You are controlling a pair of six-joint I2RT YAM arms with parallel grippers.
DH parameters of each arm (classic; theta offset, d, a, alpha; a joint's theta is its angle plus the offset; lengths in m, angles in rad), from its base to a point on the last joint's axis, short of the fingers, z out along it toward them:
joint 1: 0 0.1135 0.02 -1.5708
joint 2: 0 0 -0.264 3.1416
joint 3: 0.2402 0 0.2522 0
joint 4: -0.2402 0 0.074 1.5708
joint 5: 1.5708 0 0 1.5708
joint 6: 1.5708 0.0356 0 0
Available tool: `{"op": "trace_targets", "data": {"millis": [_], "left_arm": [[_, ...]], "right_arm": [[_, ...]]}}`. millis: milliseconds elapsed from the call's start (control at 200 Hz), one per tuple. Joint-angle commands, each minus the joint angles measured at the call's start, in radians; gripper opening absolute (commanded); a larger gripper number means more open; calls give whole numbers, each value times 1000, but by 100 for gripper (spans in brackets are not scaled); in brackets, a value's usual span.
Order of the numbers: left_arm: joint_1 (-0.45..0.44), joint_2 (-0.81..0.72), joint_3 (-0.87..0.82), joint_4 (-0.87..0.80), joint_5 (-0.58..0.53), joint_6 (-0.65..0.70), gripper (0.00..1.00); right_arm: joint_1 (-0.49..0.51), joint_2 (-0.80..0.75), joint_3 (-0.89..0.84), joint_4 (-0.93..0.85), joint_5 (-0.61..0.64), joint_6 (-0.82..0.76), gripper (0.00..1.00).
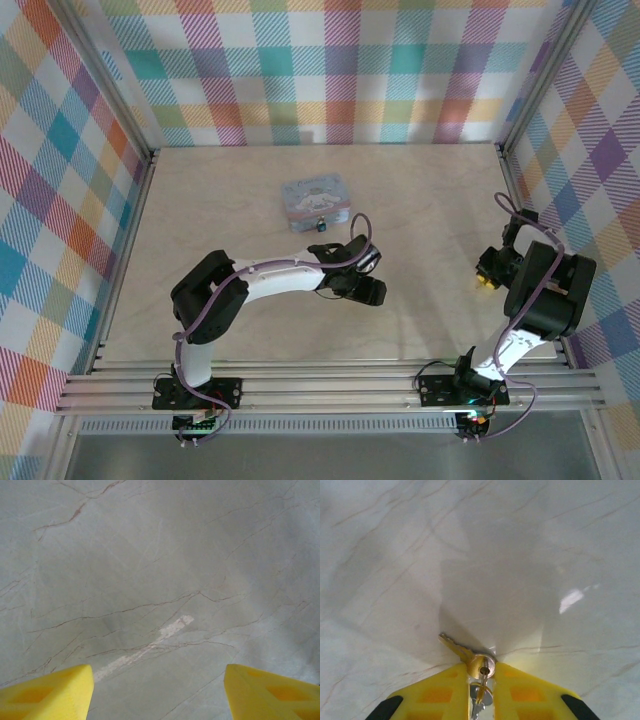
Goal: Unlock the padlock with the key
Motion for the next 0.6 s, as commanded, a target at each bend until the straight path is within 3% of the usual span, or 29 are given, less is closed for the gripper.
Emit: {"op": "trace_targets", "data": {"millis": [0,245,435,595], "left_arm": [[6,-48,-23,-3,-23,-15,69],[34,-99,-96,-11,-55,-29,70],[122,-166,-210,6,-37,-67,70],[176,-251,-273,-12,-40,-68,70]], "right_arm": [[74,-34,-47,-19,-152,-4,15],[280,-140,-35,-38,-219,26,7],[465,-206,39,-18,-255,41,4],[553,-263,72,23,-318,23,0]]}}
